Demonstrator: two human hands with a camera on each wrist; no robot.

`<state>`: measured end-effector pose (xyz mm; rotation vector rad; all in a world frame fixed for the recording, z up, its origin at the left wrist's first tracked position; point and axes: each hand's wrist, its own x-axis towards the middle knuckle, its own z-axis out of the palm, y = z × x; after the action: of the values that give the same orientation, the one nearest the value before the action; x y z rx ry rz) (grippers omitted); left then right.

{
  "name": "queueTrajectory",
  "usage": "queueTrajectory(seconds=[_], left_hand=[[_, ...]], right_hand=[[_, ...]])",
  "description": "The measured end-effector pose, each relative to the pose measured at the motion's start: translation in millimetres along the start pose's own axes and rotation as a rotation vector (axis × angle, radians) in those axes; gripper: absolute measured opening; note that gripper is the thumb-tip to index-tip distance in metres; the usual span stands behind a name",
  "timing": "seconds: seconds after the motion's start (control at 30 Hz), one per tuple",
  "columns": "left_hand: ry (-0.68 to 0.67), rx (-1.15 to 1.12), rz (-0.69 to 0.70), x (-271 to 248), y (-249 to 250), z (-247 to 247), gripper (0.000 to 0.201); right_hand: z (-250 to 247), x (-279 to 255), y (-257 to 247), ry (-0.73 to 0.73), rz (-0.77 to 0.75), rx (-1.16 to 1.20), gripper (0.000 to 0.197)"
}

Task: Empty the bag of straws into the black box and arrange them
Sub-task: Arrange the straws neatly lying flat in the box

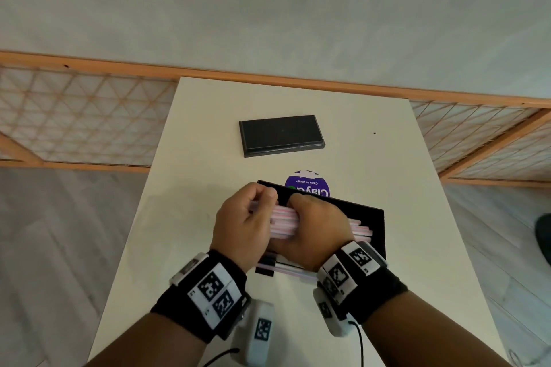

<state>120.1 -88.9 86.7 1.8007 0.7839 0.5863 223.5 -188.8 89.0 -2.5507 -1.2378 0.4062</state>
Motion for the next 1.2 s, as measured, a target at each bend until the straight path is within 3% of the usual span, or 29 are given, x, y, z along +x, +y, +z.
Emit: queueTrajectory(seconds=[0.13, 0.33, 0.43, 0.53, 0.67, 0.77, 0.83, 0.93, 1.2], left_hand=[[-0.132, 0.296, 0.172, -0.8, -7.0, 2.8, 0.045], [-0.370, 0.268, 0.094, -8.2, -16.5, 1.4, 0.053], [-0.392, 0.369, 0.173, -13.5, -11.6, 0.0, 0.051], [-0.422, 0.511, 0.349, -10.8, 7.2, -5.8, 0.051], [-0.811, 0.868, 0.333, 15.9, 24.6, 19.7, 0.082], [-0.968, 1.136, 0.200, 27.4, 11.2, 39.1, 0.103], [-0.946, 1.130, 0.185, 25.4, 0.0, 42.3, 0.092], [-0.888, 1.113, 0.209, 22.4, -3.8, 42.5, 0.078], [-0.872, 1.097, 0.192, 23.0, -0.6, 43.5, 0.079]], right_hand=[[2.2, -4.6, 16.6, -0.219, 0.044, -0.011, 0.096], [-0.5, -14.6, 33.9, -0.291, 0.141, -0.127, 0.122], [1.0, -16.9, 29.2, -0.313, 0.040, -0.115, 0.112], [-3.2, -21.8, 35.7, -0.286, -0.013, -0.134, 0.108], [1.7, -24.5, 47.9, -0.341, 0.132, -0.190, 0.128], [1.2, -25.9, 48.1, -0.364, 0.104, -0.211, 0.101], [-1.4, -27.9, 51.3, -0.344, 0.111, -0.204, 0.088], [-0.5, -29.9, 54.8, -0.330, 0.133, -0.203, 0.083], [-5.2, -26.8, 51.6, -0.322, 0.133, -0.236, 0.086]])
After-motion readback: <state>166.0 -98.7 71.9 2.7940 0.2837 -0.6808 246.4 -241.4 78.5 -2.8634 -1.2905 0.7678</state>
